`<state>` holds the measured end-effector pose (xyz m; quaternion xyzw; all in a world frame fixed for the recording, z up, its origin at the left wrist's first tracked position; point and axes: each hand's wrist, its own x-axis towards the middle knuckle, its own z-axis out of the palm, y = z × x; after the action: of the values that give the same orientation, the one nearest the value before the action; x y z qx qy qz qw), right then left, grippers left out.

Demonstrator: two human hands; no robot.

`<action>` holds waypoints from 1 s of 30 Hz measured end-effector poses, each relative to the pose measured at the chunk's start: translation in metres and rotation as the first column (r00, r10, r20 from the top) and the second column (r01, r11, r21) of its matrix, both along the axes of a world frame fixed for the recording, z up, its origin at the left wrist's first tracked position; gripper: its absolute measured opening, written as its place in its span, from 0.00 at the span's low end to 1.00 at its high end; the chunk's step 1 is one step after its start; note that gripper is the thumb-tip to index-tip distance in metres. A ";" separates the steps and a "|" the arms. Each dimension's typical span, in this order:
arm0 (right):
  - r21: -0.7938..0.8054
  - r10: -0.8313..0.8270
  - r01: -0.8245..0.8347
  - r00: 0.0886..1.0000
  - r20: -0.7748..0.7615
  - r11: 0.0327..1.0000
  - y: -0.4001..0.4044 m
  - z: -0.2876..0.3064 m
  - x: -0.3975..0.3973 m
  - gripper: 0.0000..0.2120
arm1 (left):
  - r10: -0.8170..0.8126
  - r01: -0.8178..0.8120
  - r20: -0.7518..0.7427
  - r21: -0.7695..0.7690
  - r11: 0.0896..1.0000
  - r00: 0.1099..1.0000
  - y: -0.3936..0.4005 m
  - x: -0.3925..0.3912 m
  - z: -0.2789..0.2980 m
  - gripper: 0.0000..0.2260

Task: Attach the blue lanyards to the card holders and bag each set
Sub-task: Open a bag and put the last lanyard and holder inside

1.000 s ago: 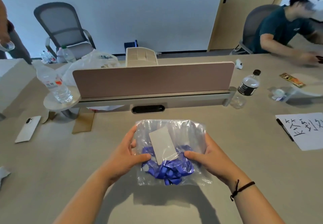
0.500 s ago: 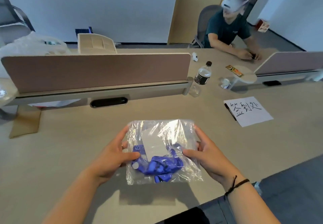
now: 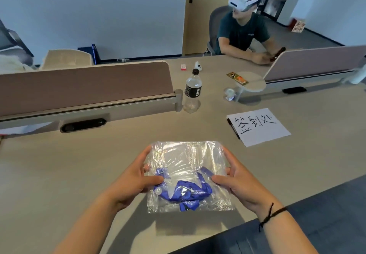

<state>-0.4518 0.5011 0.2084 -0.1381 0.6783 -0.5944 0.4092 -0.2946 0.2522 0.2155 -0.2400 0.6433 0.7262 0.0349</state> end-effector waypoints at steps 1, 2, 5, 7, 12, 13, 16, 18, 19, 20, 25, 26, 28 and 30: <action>0.009 0.002 -0.001 1.000 -0.014 1.000 0.019 0.003 -0.012 0.47 | 0.002 -0.002 0.005 0.001 1.000 1.000 0.019 -0.014 -0.001 0.38; 0.023 -0.006 0.006 1.000 -0.022 1.000 0.038 0.006 -0.024 0.47 | 0.005 -0.005 0.007 -0.007 1.000 1.000 0.040 -0.028 0.001 0.38; 0.017 -0.006 0.006 1.000 -0.023 1.000 0.088 0.016 -0.060 0.46 | 0.029 -0.029 0.024 -0.013 0.999 0.999 0.095 -0.065 0.007 0.38; 0.007 0.013 -0.013 1.000 -0.008 1.000 0.114 0.019 -0.081 0.45 | 0.062 -0.061 0.035 -0.021 0.998 0.997 0.123 -0.084 0.010 0.39; 0.044 0.062 -0.060 0.996 -0.059 0.997 0.150 0.020 -0.126 0.43 | 0.116 -0.112 0.055 -0.072 0.991 0.992 0.166 -0.122 0.008 0.39; 0.035 0.057 -0.055 0.997 -0.054 0.998 0.154 0.020 -0.134 0.43 | 0.119 -0.114 0.054 -0.080 0.990 0.991 0.172 -0.130 0.007 0.38; 0.073 0.033 -0.028 0.997 -0.065 0.997 0.165 0.011 -0.153 0.43 | 0.105 -0.099 0.061 -0.102 0.990 0.993 0.178 -0.155 0.000 0.38; 0.109 0.002 0.006 0.997 -0.078 0.994 0.171 0.006 -0.166 0.44 | 0.087 -0.082 0.054 -0.086 0.993 0.995 0.181 -0.173 -0.005 0.38; 0.145 -0.018 0.032 0.996 -0.092 0.989 0.173 0.004 -0.172 0.45 | 0.075 -0.071 0.055 -0.070 0.995 0.996 0.183 -0.183 -0.006 0.38; 0.181 -0.016 0.033 0.995 -0.097 0.983 0.176 0.004 -0.179 0.46 | 0.066 -0.063 0.055 -0.055 0.997 0.996 0.186 -0.193 -0.010 0.37; 0.233 0.004 0.020 0.995 -0.101 0.972 0.194 -0.004 -0.229 0.46 | 0.079 -0.080 0.057 0.008 0.997 0.995 0.204 -0.240 -0.027 0.37; 0.237 0.012 0.011 0.995 -0.097 0.971 0.197 -0.007 -0.239 0.46 | 0.088 -0.089 0.063 0.009 0.996 0.994 0.209 -0.249 -0.030 0.37; 0.230 0.019 -0.001 0.997 -0.076 0.973 0.203 -0.012 -0.258 0.45 | 0.108 -0.109 0.071 0.001 0.994 0.992 0.219 -0.265 -0.032 0.37; 0.225 0.011 0.003 0.998 -0.059 0.974 0.208 -0.018 -0.277 0.44 | 0.136 -0.138 0.089 0.010 0.990 0.987 0.230 -0.281 -0.035 0.39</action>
<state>-0.7293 0.7095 0.1907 -0.1101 0.7530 -0.5084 0.4029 -0.5761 0.4823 0.1803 -0.3150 0.6172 0.7209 0.0151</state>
